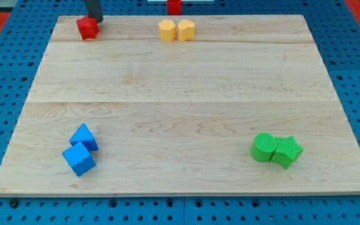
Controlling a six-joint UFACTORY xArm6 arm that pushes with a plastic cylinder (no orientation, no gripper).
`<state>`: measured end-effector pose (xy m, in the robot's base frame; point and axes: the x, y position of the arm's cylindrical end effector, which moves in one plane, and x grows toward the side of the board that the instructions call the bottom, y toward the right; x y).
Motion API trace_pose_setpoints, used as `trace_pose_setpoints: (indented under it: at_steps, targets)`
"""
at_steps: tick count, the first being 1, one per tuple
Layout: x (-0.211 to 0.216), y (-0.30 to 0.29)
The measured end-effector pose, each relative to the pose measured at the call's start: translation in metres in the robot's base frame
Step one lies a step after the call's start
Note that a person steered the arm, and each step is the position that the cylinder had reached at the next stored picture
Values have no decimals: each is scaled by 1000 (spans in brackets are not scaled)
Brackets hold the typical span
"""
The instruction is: Move red star slightly left
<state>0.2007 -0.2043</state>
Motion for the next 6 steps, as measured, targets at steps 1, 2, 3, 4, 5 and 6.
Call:
trace_pose_setpoints:
  at_steps: [1,2,3,4,5,6]
  targets:
    - [0,-21]
    - [0,-49]
    - [15,-75]
    - [41,-50]
    - [41,-45]
    - [33,-33]
